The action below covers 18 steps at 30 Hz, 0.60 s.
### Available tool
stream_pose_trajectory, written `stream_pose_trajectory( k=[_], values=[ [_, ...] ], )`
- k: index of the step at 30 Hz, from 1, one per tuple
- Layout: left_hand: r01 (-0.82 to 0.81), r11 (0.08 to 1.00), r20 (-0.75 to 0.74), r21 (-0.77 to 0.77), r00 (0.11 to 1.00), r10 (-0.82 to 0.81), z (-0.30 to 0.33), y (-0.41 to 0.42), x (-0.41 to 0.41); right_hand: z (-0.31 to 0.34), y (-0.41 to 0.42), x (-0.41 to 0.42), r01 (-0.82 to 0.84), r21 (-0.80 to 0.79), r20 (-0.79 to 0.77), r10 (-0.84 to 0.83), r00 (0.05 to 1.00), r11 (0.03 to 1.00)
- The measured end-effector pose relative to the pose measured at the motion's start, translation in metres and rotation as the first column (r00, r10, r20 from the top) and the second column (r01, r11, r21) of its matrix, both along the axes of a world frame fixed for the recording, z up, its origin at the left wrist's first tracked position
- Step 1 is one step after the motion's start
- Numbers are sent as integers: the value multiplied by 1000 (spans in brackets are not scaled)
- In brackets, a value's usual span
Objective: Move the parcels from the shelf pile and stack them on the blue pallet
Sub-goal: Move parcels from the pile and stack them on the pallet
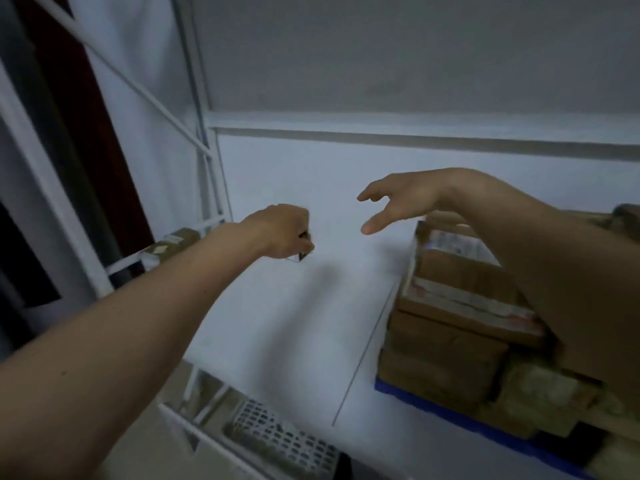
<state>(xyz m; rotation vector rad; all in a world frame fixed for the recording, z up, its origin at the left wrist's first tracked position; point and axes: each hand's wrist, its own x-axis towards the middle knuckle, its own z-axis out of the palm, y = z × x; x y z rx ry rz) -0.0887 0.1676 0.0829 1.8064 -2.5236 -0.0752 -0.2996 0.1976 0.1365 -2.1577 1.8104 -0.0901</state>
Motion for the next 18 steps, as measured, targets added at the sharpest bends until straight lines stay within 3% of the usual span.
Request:
stream_pose_trajectory(
  k=[7,10,18],
  values=[
    [-128,988,-10,86,992,129,-43,12,136,-53,-21,128,-152,34,61,150,987,988],
    [-161,976,-40,149,985,168,-69,14,195,-85,-35,184,-157,127,30,155,988,979],
    [-170,957,-85,236,977,194,-106,4,245,-129,-71,235,-161,213,68,149,986,964]
  ],
)
